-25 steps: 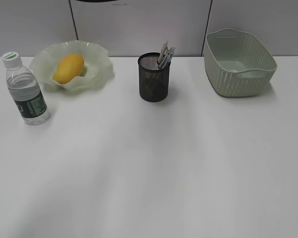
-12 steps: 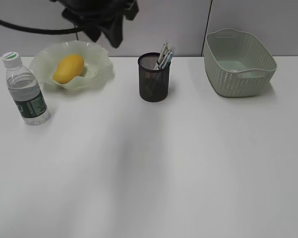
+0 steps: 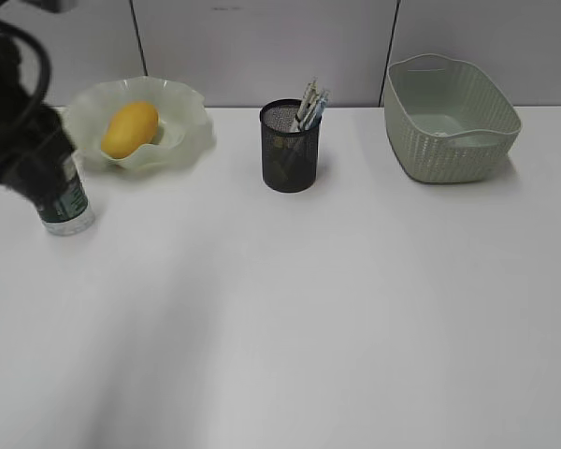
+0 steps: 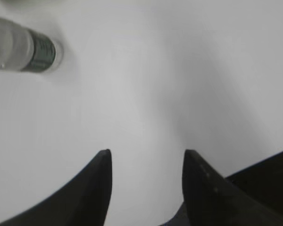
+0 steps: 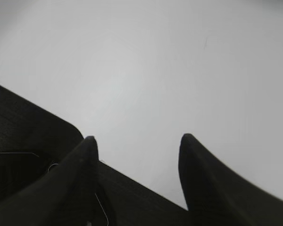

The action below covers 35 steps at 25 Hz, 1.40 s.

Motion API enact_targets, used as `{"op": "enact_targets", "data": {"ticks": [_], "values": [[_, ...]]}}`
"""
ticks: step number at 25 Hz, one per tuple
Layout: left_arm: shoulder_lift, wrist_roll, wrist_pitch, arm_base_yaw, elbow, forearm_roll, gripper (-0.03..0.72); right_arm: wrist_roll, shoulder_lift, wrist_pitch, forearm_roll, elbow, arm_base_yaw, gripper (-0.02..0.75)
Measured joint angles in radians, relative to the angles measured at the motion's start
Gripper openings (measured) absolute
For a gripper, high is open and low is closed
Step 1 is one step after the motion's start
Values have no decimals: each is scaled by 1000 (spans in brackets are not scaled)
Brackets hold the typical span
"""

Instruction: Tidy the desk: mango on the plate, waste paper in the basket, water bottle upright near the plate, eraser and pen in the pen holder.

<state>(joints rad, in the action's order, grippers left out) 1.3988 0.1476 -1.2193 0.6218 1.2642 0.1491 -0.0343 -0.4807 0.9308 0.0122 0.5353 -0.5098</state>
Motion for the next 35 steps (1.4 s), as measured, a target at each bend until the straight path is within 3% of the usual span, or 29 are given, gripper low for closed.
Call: {"op": "enact_targets", "data": {"ticks": [4, 10, 21, 27, 35], "values": [[-202, 0, 6, 0, -189, 1, 406, 0, 0, 0, -6, 0, 0, 444], [-524, 0, 3, 0, -418, -12, 558, 0, 0, 0, -12, 0, 0, 530], [-1085, 4, -2, 0, -613, -20, 580, 0, 0, 127, 22, -1, 0, 545], [-1141, 4, 75, 1, -704, -33, 582, 1, 0, 124, 26, -29, 0, 546], [-1135, 4, 145, 1, -734, -36, 582, 1, 0, 119, 27, -30, 0, 546]]}}
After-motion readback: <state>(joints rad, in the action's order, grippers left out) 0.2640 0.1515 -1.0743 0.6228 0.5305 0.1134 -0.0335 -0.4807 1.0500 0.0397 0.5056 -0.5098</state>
